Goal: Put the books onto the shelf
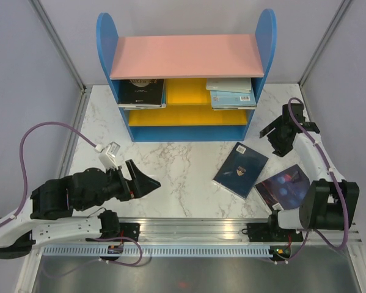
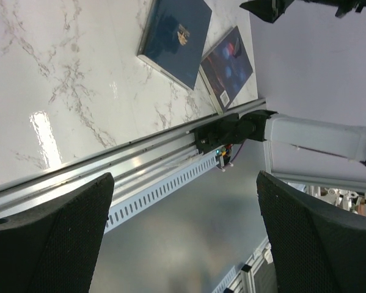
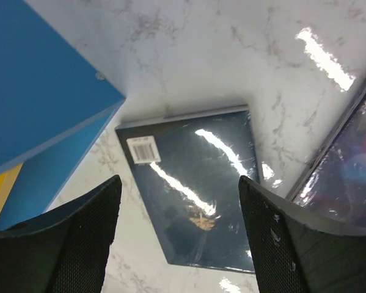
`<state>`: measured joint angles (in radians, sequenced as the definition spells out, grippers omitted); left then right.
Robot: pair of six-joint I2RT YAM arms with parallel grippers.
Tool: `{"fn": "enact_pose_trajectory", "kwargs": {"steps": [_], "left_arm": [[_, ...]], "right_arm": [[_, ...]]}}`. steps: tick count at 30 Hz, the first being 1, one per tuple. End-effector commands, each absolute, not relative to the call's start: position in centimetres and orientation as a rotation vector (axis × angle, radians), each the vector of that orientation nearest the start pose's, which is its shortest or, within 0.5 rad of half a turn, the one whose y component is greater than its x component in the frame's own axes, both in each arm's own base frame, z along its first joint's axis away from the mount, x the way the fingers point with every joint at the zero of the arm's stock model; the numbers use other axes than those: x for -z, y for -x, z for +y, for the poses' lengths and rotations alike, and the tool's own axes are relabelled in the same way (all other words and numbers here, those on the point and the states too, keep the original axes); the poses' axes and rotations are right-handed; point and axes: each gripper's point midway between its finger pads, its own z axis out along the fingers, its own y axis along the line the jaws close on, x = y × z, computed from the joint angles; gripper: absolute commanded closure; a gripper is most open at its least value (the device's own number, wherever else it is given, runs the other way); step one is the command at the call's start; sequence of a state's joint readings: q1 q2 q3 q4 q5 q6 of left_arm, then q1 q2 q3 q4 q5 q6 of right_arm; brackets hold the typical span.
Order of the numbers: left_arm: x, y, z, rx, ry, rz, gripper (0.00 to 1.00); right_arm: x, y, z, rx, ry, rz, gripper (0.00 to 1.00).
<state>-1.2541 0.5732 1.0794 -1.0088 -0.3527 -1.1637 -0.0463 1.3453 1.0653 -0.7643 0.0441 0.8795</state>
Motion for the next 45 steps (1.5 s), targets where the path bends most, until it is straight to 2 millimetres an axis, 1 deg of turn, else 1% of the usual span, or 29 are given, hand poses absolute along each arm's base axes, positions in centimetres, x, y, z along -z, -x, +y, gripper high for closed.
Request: {"fn": "enact_pose_trajectory", "kwargs": {"steps": [1,2,4,5,6,8,9,10,12,15,16,21,24,26,29,30,33,34,37,41,45], "left_arm": [[-29.2,-7.4,-18.4,1.177,0.118,2.252,0.00],[-28.7,-7.3,-18.4,1.171,0.114,2.265,0.00],[-28.2,-7.0,-18.5,1.172,0.101,2.285,0.00],[-27.8,-6.9,-18.6,1.167,0.096,2.296,0.00],[-27.6,-6.8,-18.7,1.166,0.092,2.305,0.00],[-27.1,-6.6,-19.0,1.159,0.086,2.331,0.00],[-26.9,-6.6,-19.0,1.157,0.088,2.337,0.00],[-26.8,-6.6,-19.1,1.154,0.090,2.342,0.00],[-26.7,-6.6,-19.2,1.146,0.093,2.345,0.00],[-26.6,-6.8,-19.1,1.140,0.110,2.341,0.00],[-26.6,-6.9,-19.1,1.140,0.112,2.340,0.00],[-26.0,-6.9,-19.4,1.118,0.117,2.362,0.00],[-26.0,-6.9,-19.5,1.110,0.109,2.367,0.00],[-26.2,-7.1,-19.7,1.104,0.104,2.365,0.00],[-26.4,-7.1,-19.8,1.099,0.096,2.365,0.00],[-26.4,-7.1,-19.8,1.098,0.094,2.364,0.00],[-26.5,-7.2,-19.8,1.098,0.101,2.361,0.00],[-26.6,-7.2,-19.8,1.103,0.106,2.357,0.00],[-26.9,-7.2,-19.7,1.110,0.109,2.349,0.00],[-26.9,-7.2,-19.4,1.113,0.118,2.348,0.00],[-27.0,-7.2,-19.1,1.126,0.145,2.342,0.00]], "right_arm": [[-12.3,-32.1,-1.4,-0.116,-1.151,2.397,0.19],[-11.5,-32.2,-1.9,-0.072,-1.159,2.415,0.19],[-10.6,-32.2,-2.7,-0.014,-1.160,2.430,0.19],[-9.6,-32.1,-3.0,0.022,-1.168,2.454,0.19],[-9.0,-32.2,-3.1,0.029,-1.168,2.468,0.19],[-7.2,-32.0,-2.9,0.036,-1.179,2.512,0.19],[-6.8,-32.0,-2.5,0.007,-1.180,2.525,0.20],[-5.9,-31.9,-2.2,-0.015,-1.189,2.534,0.20],[-4.6,-31.2,-1.7,-0.030,-1.210,2.555,0.21],[-3.6,-30.6,-1.4,-0.037,-1.221,2.565,0.21],[-2.9,-30.0,-1.3,-0.026,-1.224,2.583,0.21],[-0.9,-28.5,-0.4,-0.040,-1.222,2.628,0.21],[-0.7,-28.6,0.3,-0.088,-1.231,2.616,0.21],[-1.6,-29.7,0.4,-0.129,-1.214,2.566,0.21],[-3.5,-31.3,-0.2,-0.133,-1.200,2.487,0.20],[-4.3,-32.1,-0.3,-0.143,-1.189,2.468,0.20],[-4.6,-32.9,-0.3,-0.138,-1.185,2.479,0.21],[-4.3,-33.0,-0.3,-0.133,-1.187,2.489,0.20],[-4.1,-33.2,-0.7,-0.114,-1.197,2.482,0.21],[-3.3,-33.0,-1.0,-0.097,-1.212,2.485,0.20],[-2.6,-33.3,-1.1,-0.084,-1.209,2.507,0.21]]}}
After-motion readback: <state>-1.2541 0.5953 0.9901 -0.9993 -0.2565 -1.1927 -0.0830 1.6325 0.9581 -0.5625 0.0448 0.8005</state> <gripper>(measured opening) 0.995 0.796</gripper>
